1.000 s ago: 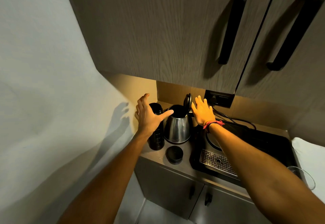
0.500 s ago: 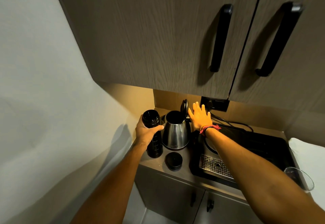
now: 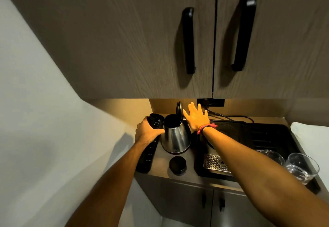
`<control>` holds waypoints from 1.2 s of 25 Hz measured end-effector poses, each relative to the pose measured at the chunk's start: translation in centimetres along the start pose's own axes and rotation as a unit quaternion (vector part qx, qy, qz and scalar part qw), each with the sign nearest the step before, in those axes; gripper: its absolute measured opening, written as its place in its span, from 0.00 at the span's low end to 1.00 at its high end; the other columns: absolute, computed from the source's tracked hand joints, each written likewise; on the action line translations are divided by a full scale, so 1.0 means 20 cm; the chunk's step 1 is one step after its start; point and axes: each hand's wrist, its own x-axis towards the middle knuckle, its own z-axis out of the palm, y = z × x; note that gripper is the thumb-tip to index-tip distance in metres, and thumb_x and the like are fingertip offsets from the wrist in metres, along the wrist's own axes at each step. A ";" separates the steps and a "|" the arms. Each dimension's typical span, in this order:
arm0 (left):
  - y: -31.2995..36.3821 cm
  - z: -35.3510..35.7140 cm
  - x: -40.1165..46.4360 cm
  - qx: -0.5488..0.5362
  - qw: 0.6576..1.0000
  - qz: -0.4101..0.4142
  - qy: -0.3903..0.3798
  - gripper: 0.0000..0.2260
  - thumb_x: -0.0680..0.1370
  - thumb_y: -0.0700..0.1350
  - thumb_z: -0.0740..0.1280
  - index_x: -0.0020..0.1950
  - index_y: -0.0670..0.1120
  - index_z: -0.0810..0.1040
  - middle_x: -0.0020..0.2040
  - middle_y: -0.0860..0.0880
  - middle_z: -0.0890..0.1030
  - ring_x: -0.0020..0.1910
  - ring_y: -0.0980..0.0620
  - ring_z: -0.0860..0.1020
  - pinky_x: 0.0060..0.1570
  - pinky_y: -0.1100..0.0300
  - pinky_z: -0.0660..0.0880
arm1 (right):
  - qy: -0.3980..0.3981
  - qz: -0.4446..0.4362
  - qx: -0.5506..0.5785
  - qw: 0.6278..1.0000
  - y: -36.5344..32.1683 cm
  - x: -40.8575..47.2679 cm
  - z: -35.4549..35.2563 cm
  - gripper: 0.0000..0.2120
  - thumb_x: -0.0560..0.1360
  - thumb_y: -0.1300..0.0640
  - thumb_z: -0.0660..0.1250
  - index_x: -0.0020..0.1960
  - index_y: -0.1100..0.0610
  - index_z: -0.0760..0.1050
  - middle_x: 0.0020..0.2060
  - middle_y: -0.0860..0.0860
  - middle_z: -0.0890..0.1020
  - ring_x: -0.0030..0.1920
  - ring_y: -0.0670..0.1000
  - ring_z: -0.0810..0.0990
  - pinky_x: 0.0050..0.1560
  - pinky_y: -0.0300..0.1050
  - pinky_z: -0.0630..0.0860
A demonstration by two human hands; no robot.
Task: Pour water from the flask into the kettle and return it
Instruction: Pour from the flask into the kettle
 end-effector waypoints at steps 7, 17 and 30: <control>0.09 0.01 0.04 0.161 0.986 0.005 -0.035 0.35 0.58 0.60 0.79 0.61 0.51 0.73 0.54 0.49 0.81 0.50 0.47 0.79 0.45 0.55 0.77 | 0.005 0.005 0.027 1.000 0.02 -0.01 -0.01 0.31 0.82 0.41 0.48 0.81 0.51 0.47 0.81 0.53 0.45 0.80 0.61 0.41 0.78 0.66 0.46; 0.13 0.02 0.11 0.246 0.967 0.022 -0.059 0.37 0.61 0.59 0.79 0.65 0.49 0.70 0.58 0.46 0.79 0.57 0.44 0.78 0.46 0.55 0.72 | 0.024 0.021 0.088 0.996 0.02 0.00 0.00 0.35 0.81 0.36 0.44 0.81 0.55 0.48 0.81 0.52 0.47 0.81 0.60 0.43 0.79 0.64 0.45; 0.14 -0.01 0.14 0.283 0.957 0.016 -0.069 0.37 0.60 0.56 0.79 0.64 0.48 0.70 0.58 0.45 0.79 0.56 0.43 0.77 0.44 0.54 0.72 | 0.025 0.005 0.073 0.997 0.03 0.01 0.01 0.35 0.81 0.38 0.46 0.81 0.56 0.48 0.81 0.53 0.47 0.81 0.61 0.43 0.78 0.65 0.47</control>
